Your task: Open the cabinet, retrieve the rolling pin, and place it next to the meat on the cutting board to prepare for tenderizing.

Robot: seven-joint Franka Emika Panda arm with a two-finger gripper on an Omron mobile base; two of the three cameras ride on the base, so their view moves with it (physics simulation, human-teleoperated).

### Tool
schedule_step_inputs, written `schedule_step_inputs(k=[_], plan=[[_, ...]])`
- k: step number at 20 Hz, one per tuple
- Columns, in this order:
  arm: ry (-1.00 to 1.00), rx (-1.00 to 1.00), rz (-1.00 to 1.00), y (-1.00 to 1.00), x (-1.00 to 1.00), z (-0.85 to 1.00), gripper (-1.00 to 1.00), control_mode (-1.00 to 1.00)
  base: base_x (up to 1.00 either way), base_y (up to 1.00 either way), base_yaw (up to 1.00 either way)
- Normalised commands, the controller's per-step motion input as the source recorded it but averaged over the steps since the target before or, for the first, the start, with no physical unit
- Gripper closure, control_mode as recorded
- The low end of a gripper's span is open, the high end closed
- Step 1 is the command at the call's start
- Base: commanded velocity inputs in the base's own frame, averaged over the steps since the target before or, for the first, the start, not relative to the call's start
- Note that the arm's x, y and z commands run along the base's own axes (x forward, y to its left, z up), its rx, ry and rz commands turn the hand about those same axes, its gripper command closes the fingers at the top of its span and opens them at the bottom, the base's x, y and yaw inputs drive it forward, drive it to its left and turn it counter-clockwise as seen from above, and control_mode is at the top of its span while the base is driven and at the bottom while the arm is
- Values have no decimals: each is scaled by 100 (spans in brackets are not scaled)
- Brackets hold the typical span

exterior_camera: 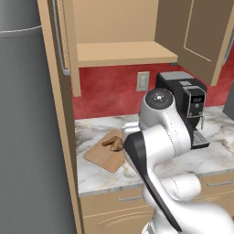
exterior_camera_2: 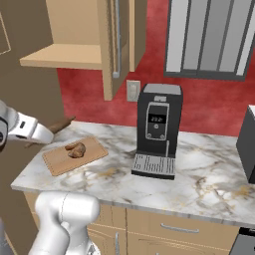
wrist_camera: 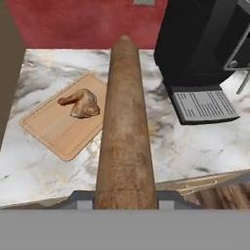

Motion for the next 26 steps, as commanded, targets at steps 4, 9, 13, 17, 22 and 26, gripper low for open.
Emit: schedule_step_inputs(k=[4, 9, 13, 17, 22, 26], plan=[[1, -10, 22, 2, 6, -39, 100, -100, 0, 0, 0], [4, -8, 23, 3, 17, -40, 100, -100, 0, 0, 0], [7, -5, 26, 6, 12, -35, 100, -100, 0, 0, 0], [6, -6, 27, 10, 11, -36, 100, -100, 0, 0, 0], [5, -3, 24, 9, 18, -38, 100, -100, 0, 0, 0], [8, -4, 19, 0, 30, -33, 100, -100, 0, 0, 0]])
